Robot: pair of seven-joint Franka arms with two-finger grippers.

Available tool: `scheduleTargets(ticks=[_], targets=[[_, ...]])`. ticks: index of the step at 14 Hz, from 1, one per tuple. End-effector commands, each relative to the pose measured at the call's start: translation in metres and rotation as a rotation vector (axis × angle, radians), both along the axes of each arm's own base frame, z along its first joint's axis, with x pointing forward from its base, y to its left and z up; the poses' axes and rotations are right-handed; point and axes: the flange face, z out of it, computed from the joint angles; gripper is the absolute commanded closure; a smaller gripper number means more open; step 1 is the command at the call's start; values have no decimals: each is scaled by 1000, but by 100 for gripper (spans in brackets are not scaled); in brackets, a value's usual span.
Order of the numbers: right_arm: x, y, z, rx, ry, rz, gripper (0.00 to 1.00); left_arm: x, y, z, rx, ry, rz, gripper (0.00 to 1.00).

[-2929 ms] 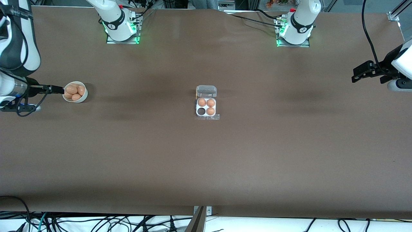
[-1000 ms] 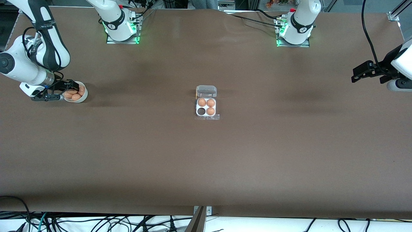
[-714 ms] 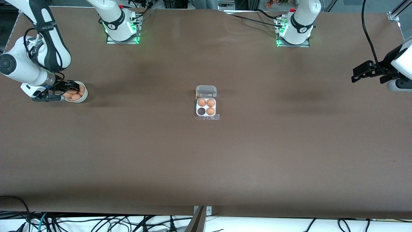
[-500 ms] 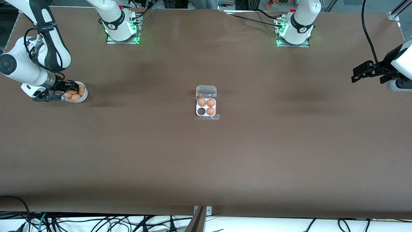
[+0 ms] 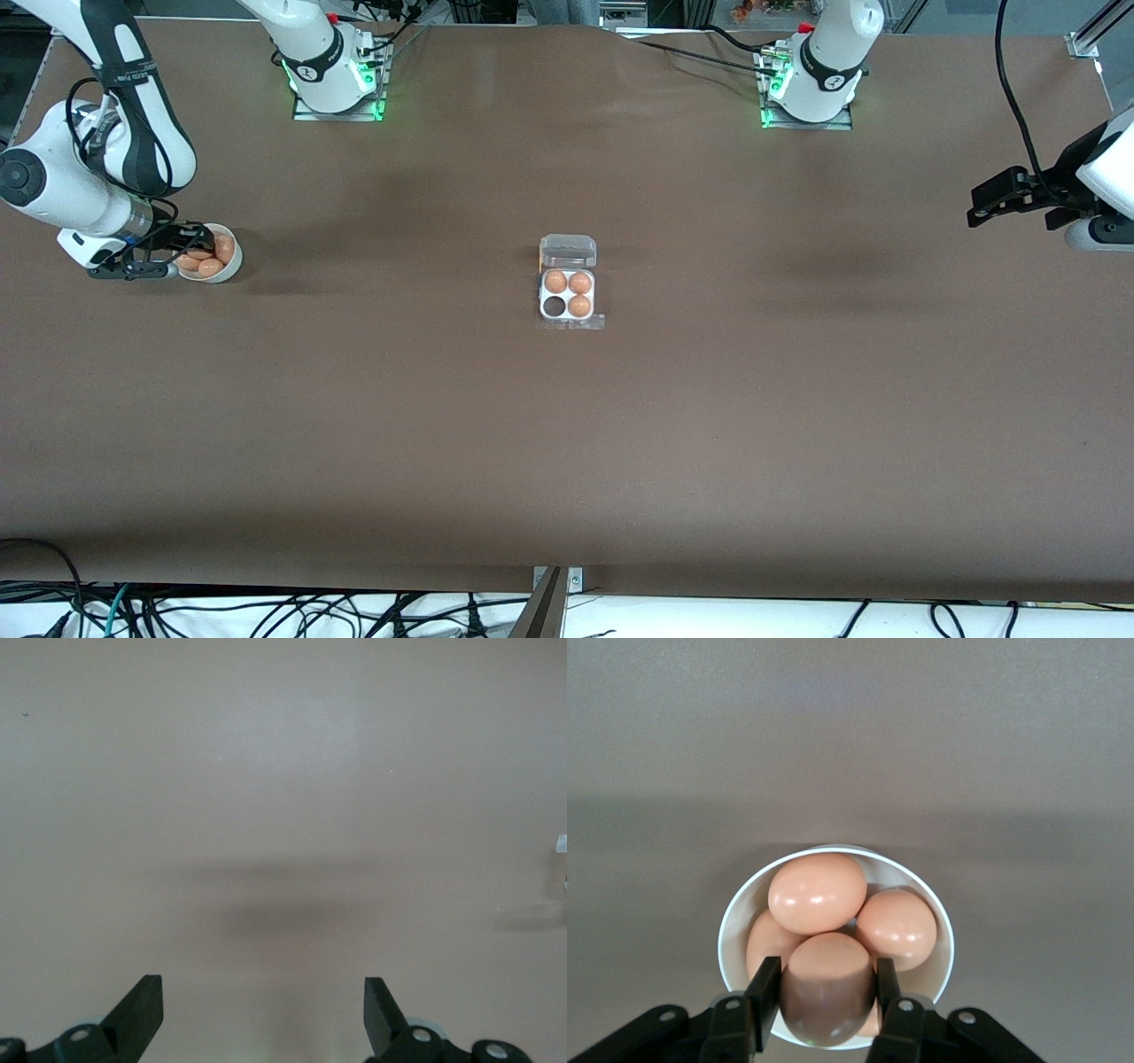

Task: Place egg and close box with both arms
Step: 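Close the right gripper around one brown egg in the bowl, then lift the egg with the right gripper and carry it to the carton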

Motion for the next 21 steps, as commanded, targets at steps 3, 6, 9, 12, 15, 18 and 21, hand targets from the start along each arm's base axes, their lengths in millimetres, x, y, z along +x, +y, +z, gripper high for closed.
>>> scheduleTargets(ticks=[3,6,9,12,15,18,21], targets=[[19,10,21,-1,-3,10,61,-1,1,7,10,1,-7,0],[42,17,51,0,44,-4,61,-1,2,7,9,1,-8,0],[79,70,92,-29,93,-28,61,-1,2,7,9,2,-8,0],[110,155,113,-88,91,-46,61,-1,2,7,9,2,-7,0],[126,266,111,-112,48,-115,61,-1,1,6,9,7,-8,0],[128,373,96,-99,26,-187,61,-2,2,6,9,13,-10,0],[126,473,85,-48,7,-247,61,-2,1,7,9,12,-10,0]])
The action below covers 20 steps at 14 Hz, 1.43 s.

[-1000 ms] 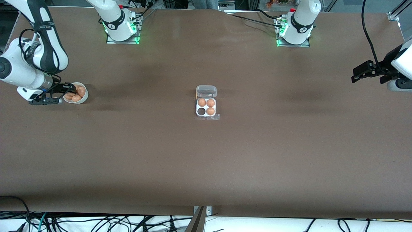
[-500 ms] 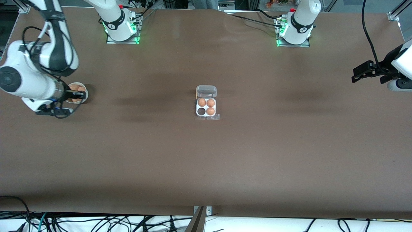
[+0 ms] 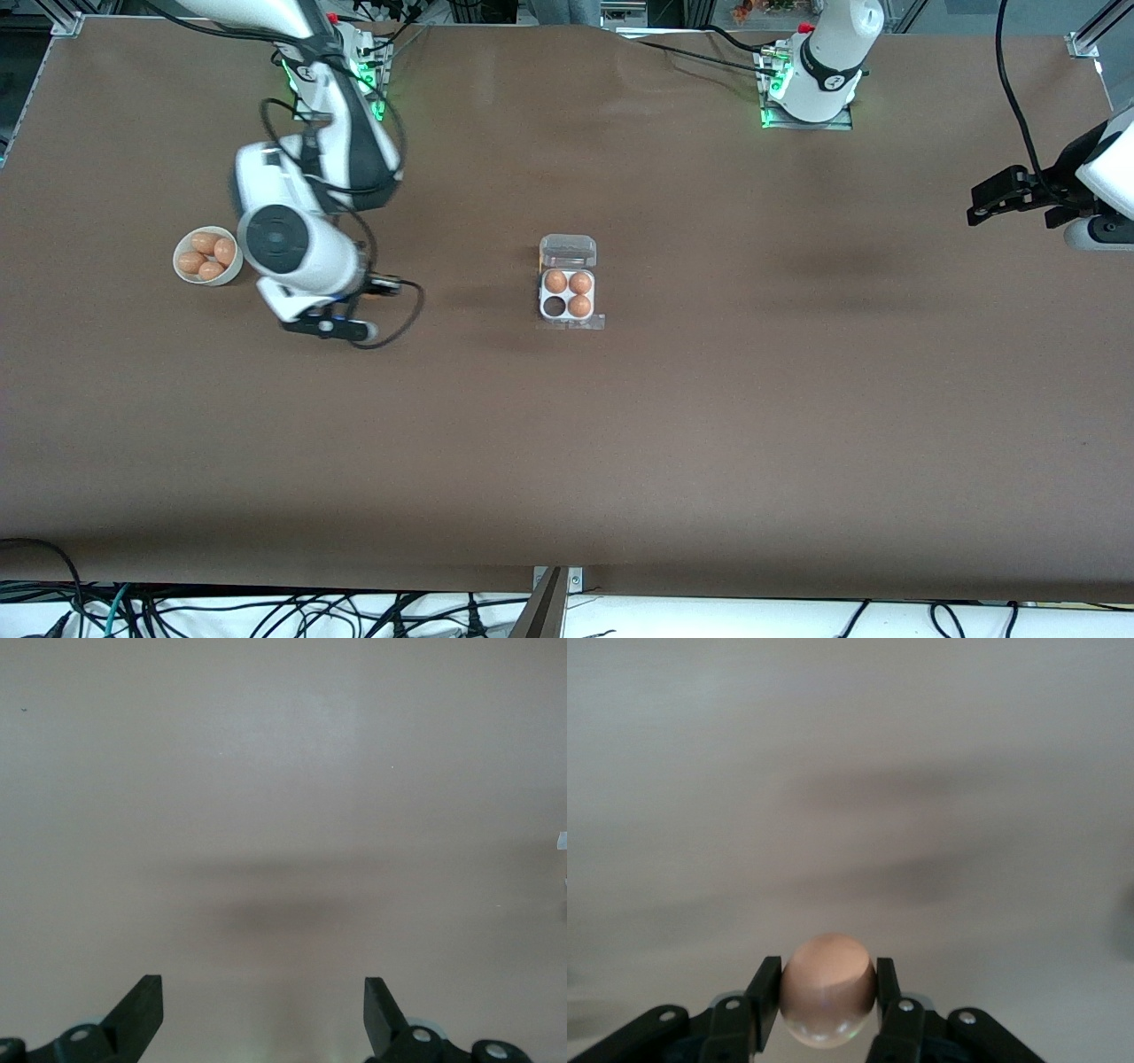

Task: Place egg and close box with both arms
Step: 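Lift the egg with the right gripper and carry it to the carton, then lower the egg into the empty carton slot with the right gripper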

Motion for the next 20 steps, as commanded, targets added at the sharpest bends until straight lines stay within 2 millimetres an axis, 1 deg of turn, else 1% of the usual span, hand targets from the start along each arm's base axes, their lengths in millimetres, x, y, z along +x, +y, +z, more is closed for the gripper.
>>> scheduleTargets(ticks=[1,3,5,7,9,12,15,18,20], targets=[[9,74,-6,26,-20,-78,61,-1,2,7,9,3,-9,0],[4,120,-14,38,-35,-110,61,-1,1,7,9,3,-11,0],[-6,157,-26,59,-30,-138,61,-1,2,7,9,3,-11,0],[-13,184,-35,96,-15,-158,61,-1,2,7,9,3,-11,0],[-18,201,-42,138,-30,-165,61,-1,2,7,9,3,-9,0],[-20,210,-57,159,-48,-170,61,-1,1,7,9,3,-11,0],[-29,224,-69,183,-48,-164,61,-1,2,7,9,3,-11,0],[-29,226,-72,195,-51,-165,61,-1,1,7,9,4,-11,0],[-28,227,-78,197,-53,-171,60,-1,1,7,9,3,-11,0]])
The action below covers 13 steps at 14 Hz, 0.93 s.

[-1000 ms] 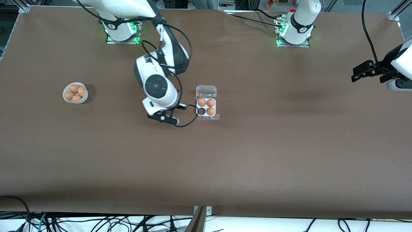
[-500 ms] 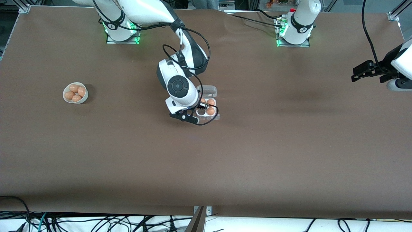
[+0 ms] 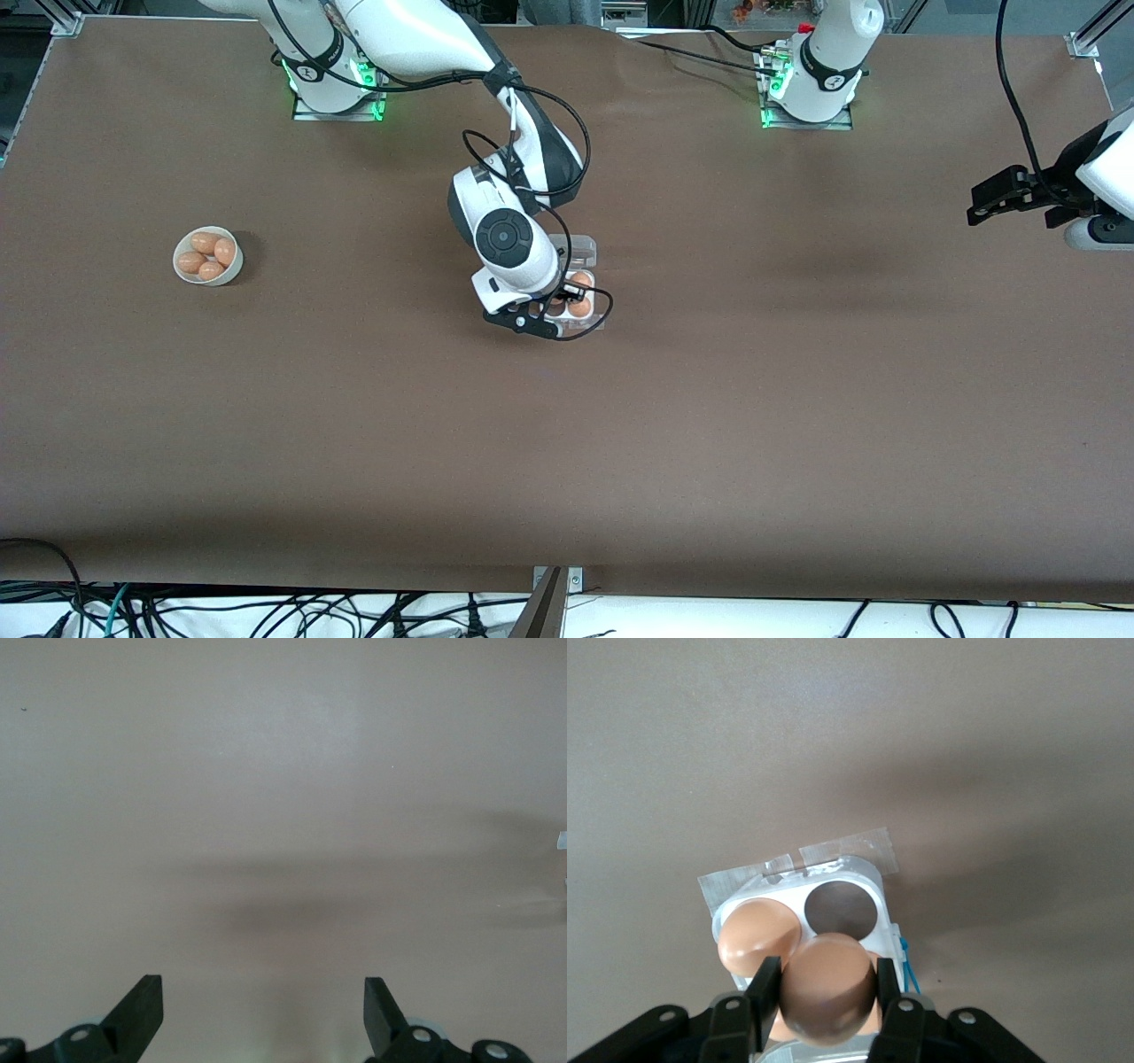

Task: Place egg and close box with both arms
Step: 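Lower the egg into the empty carton slot with the right gripper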

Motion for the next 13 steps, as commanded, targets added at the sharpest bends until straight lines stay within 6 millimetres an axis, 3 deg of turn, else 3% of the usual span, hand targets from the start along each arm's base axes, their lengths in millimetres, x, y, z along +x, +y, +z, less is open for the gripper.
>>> scheduleTargets(ticks=[1,2,3,4,5,7,13], targets=[[3,8,-3,20,-8,-13,60,-1,1,7,9,2,-11,0],[4,7,-4,19,-10,-12,59,-1,1,7,9,2,-11,0],[4,7,-5,19,-10,-13,50,-1,1,7,9,2,-11,0],[3,8,-5,19,-10,-13,37,-1,1,7,9,4,-11,0],[3,8,-5,18,-9,-15,18,-1,1,7,9,2,-11,0],[5,6,-4,18,-12,-15,1,-1,1,7,9,2,-11,0],[22,-5,18,32,-45,-40,0,-1,1,7,9,2,-9,0]])
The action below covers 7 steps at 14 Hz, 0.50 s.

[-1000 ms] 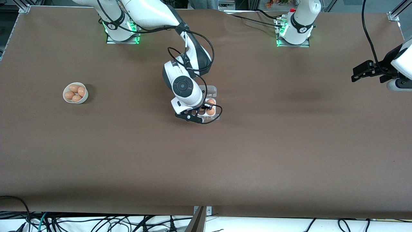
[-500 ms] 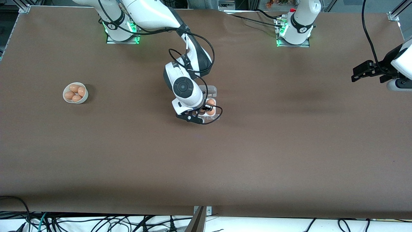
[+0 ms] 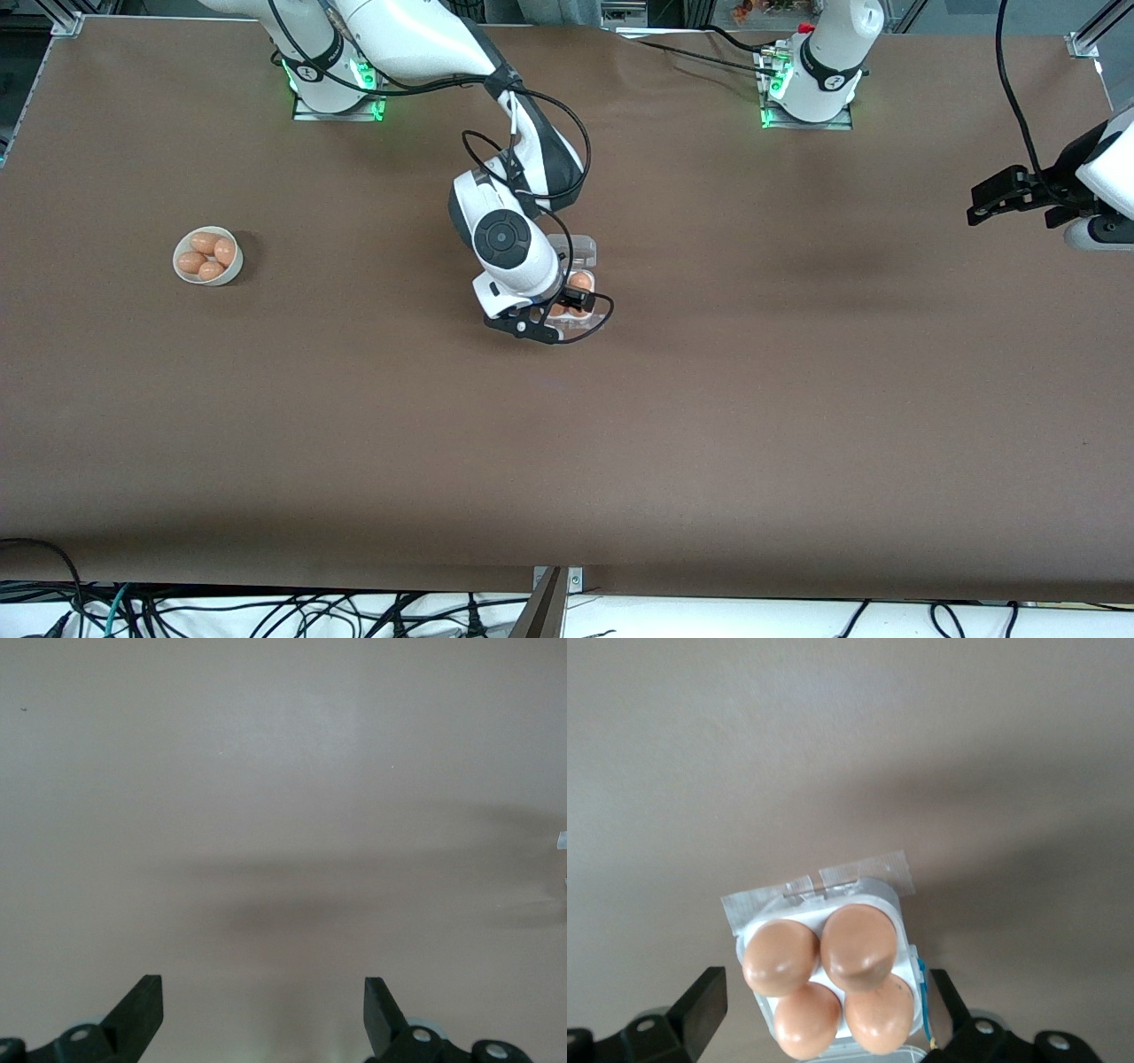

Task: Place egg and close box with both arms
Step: 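Lower the egg into the empty carton slot with the right gripper, then open the right gripper and withdraw while the left gripper reaches the carton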

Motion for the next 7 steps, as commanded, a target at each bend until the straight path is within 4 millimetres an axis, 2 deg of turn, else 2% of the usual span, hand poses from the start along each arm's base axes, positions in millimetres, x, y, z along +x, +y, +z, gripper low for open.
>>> scheduleTargets(ticks=[1,3,6,7], targets=[[18,-16,15,2,-16,-47,0,-1,1,7,9,2,-9,0],[34,-35,25,-19,-49,-62,0,0,-9,6,-1,4,-18,0],[54,-63,37,-53,-81,-84,0,0,-27,7,-146,4,-6,0],[58,-71,39,-64,-83,-92,0,1,-34,6,-184,8,7,3]])
